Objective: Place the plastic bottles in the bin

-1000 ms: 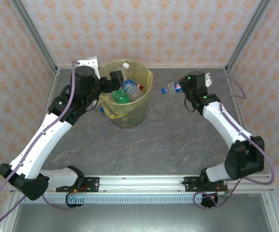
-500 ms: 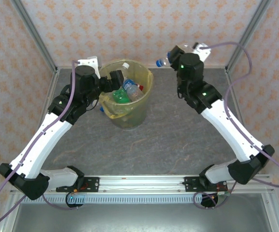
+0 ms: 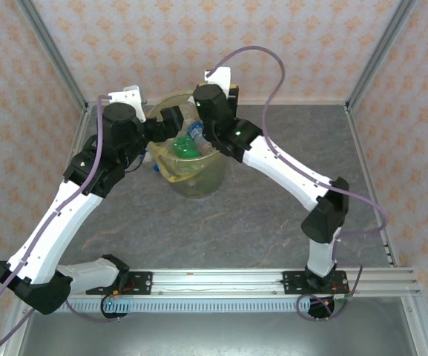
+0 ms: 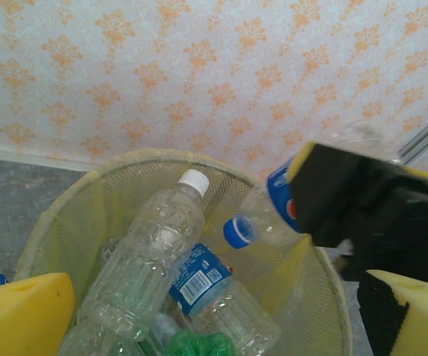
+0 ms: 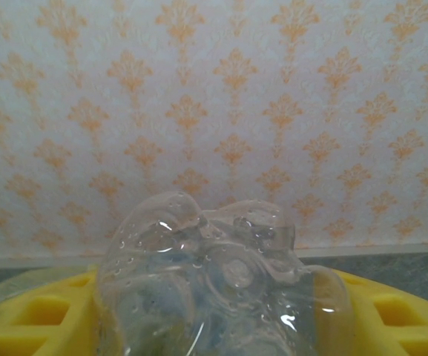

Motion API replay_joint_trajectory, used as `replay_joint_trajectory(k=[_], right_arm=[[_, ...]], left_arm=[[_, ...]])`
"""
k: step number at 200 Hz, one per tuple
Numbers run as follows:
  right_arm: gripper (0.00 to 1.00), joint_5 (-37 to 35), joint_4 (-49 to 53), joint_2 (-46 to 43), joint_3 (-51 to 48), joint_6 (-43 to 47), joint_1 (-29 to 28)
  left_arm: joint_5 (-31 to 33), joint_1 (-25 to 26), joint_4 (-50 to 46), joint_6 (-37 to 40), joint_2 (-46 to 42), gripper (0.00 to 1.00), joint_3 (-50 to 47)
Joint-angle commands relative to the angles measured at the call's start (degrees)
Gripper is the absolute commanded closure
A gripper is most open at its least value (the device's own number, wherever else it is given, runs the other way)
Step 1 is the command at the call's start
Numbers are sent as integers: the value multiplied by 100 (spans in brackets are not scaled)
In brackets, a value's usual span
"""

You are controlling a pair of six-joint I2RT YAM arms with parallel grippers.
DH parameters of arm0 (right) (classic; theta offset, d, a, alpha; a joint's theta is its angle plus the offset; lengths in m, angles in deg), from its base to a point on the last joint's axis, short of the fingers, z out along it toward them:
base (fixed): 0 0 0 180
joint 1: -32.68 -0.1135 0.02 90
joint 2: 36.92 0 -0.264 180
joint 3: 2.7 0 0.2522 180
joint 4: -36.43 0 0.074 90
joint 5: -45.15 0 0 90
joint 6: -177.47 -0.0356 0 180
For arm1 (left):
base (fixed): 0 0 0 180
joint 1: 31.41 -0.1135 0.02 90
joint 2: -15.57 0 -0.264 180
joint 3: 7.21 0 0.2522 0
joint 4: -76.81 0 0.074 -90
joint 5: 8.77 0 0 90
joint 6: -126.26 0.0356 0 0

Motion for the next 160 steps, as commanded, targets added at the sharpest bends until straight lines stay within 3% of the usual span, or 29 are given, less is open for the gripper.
replay_joint_trajectory(k=[1,80,124,160], right_arm=[[39,-401,250,181,410,290,-13],[38,-370,379,845,786,796,-13],[38,-7,698,1059,797,594,-13],[28,241,925,1112,823,454,-31]], left_arm=[[187,-23,-139,112,-116,1,-25],[125,-18,-80,134,-23,1,-3],[118,-24,-120,165,3,1,28],[99,-21,-163,196,65,1,89]])
